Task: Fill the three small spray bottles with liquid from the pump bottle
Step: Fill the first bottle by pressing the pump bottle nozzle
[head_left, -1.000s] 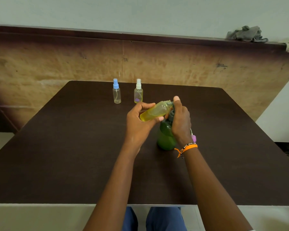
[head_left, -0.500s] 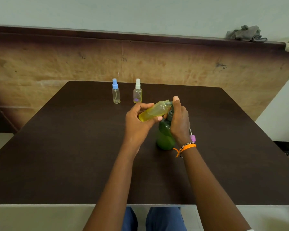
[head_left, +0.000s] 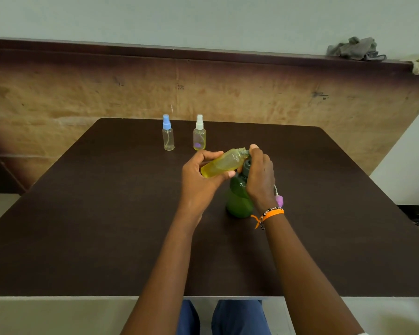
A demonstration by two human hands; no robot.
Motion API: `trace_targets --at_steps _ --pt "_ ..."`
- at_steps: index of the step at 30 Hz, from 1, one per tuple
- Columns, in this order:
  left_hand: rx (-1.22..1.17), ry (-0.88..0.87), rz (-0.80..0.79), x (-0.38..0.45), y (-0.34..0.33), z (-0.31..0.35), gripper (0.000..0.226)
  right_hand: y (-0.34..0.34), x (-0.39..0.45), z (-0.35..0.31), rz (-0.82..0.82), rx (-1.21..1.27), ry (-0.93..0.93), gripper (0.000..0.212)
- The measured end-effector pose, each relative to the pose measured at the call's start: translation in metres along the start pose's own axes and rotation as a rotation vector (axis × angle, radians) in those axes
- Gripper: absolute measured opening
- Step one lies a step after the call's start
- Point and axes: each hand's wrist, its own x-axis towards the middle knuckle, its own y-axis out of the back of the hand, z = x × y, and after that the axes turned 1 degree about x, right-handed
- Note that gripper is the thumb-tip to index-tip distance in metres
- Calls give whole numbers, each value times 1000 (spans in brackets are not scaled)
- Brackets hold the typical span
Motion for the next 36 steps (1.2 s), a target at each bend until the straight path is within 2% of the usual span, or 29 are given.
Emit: trace_targets --at_steps 5,8,11,19,22,23,26,29,31,36 --pt "-11 0 2 -1 1 1 37 -5 0 8 0 27 14 65" --pt "-9 0 2 0 1 1 38 -4 1 5 -2 64 -21 50" --pt "0 8 3 0 1 -1 38 0 2 1 -19 41 24 42" --pt "-4 10 7 -1 0 1 38 0 2 6 -31 80 19 42" --pt "4 -1 17 -1 0 3 38 -1 7 15 -162 70 -13 58" --pt "7 -3 17 -1 1 4 38 0 10 16 -227 114 -37 63" --pt "11 -2 12 -2 2 4 38 13 23 10 -390 348 -85 62" --pt "14 -4 8 -3 1 6 37 17 38 -5 -352 226 22 44" --pt "13 3 2 -2 0 7 37 13 51 -17 -326 145 11 35" --pt "-3 6 -6 -2 1 6 37 -6 80 -26 -361 -180 -34 40"
